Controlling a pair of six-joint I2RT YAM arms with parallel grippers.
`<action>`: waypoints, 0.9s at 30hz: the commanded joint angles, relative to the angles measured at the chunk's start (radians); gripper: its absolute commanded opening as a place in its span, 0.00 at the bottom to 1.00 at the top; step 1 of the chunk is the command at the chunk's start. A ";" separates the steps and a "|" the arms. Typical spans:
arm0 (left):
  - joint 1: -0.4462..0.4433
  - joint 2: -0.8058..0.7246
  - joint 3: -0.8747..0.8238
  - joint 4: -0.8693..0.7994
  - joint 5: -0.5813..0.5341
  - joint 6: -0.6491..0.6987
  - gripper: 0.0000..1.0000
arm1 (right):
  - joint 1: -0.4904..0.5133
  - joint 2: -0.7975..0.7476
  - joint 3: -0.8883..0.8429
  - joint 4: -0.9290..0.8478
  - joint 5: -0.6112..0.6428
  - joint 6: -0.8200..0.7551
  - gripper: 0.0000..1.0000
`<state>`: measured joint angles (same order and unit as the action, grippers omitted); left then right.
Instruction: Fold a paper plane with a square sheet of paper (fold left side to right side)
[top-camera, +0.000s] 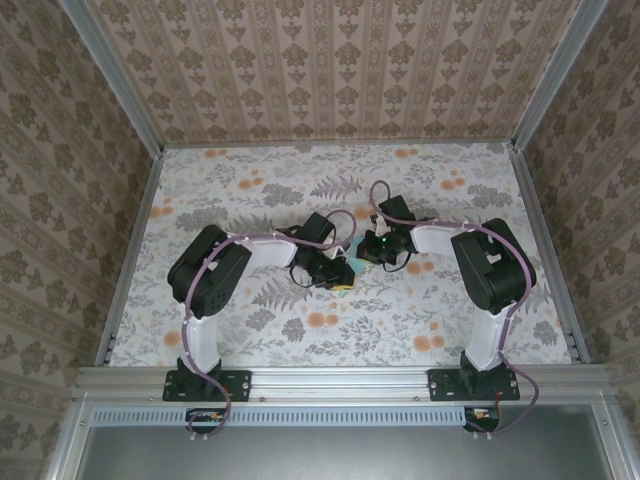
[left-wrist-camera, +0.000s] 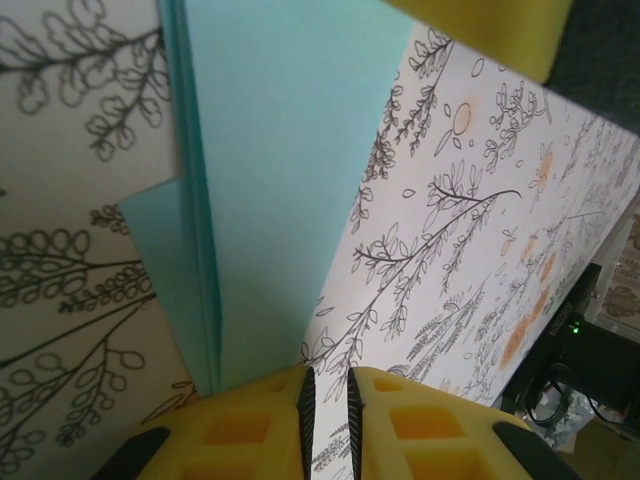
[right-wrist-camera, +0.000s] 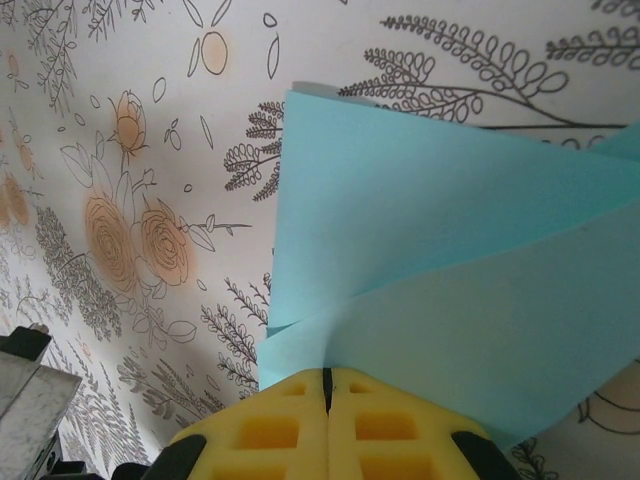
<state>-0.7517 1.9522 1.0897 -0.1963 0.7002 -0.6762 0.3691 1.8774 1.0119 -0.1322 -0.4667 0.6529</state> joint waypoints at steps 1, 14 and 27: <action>-0.004 0.019 -0.011 -0.056 -0.050 0.028 0.19 | -0.013 -0.054 -0.027 -0.030 0.031 -0.006 0.04; -0.009 0.017 -0.044 -0.061 -0.095 0.025 0.17 | -0.016 -0.115 -0.077 0.055 0.003 -0.001 0.01; -0.004 0.026 -0.065 -0.059 -0.095 0.015 0.17 | -0.071 -0.004 -0.036 0.049 0.055 -0.065 0.02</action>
<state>-0.7532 1.9503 1.0733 -0.1780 0.6849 -0.6762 0.3222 1.8427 0.9539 -0.0860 -0.4538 0.6212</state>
